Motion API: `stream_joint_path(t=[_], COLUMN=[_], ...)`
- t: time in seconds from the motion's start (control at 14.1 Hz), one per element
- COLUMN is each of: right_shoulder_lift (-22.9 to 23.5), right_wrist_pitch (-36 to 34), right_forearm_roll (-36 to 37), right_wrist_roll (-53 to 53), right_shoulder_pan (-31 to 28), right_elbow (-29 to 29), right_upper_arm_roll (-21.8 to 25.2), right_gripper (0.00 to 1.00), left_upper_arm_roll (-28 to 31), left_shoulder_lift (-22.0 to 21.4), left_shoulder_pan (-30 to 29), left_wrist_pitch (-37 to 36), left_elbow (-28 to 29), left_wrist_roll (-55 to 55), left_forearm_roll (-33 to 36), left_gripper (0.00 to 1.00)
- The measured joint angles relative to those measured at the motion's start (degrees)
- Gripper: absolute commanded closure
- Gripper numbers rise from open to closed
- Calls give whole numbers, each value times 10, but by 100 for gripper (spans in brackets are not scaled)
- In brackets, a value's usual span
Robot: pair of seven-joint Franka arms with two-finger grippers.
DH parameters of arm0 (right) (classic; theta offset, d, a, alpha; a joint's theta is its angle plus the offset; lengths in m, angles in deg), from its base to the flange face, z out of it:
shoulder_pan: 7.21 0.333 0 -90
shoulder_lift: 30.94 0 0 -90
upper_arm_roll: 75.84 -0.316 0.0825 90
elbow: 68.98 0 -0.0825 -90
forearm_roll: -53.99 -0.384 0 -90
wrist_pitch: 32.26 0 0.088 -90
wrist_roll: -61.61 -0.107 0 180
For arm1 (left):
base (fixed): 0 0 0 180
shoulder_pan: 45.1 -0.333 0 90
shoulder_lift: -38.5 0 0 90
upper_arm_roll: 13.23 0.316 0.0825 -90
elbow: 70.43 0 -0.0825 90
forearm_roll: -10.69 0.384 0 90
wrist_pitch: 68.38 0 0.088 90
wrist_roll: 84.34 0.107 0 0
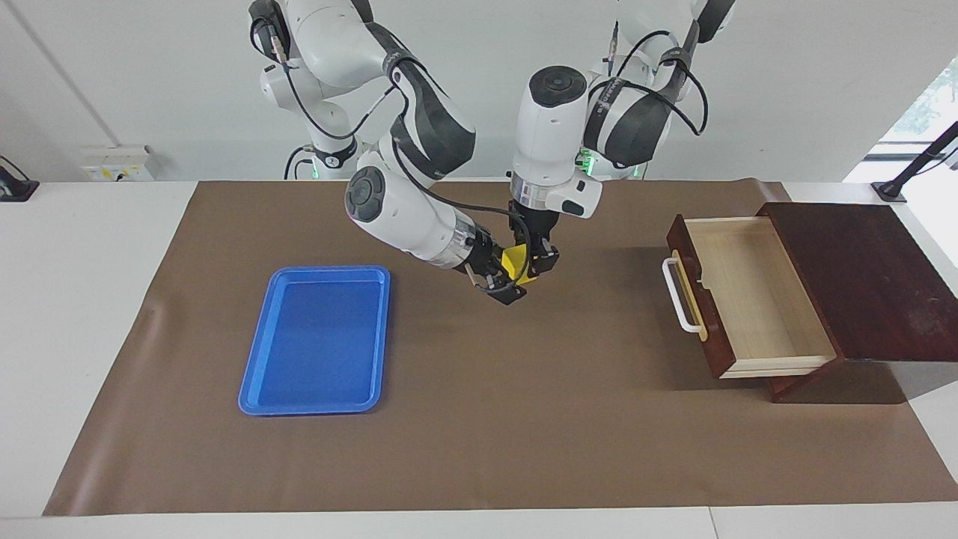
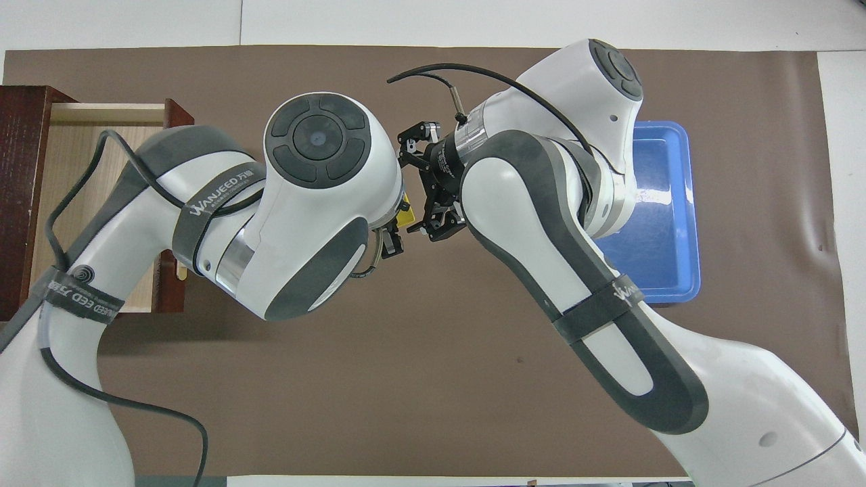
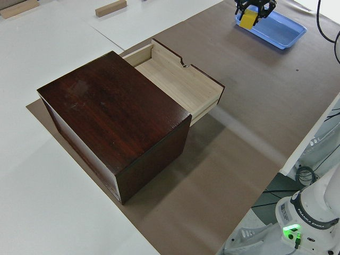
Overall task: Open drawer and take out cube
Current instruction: 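Grasp the cube with the right gripper while the left gripper releases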
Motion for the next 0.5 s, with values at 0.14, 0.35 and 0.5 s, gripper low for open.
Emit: stream_joint_path(t=[0.14,0.35,0.5], right_shoulder_lift=[0,0,0], right_wrist_pitch=[-1,-1,-1], right_forearm_roll=[0,0,0], right_wrist_roll=[0,7,10], right_shoulder_pan=[0,1,1], right_elbow=[0,0,0], right_upper_arm_roll=[0,0,0], right_gripper=[78,100,100], left_upper_arm_roll=[1,3,3], left_shoulder_lift=[0,1,1], left_shoulder_pan=[0,-2,-2], left_wrist_pitch=[1,4,4], left_elbow=[0,0,0], left_wrist_roll=[0,0,-1], left_forearm_roll=[1,6,7], left_gripper=[100,100,100])
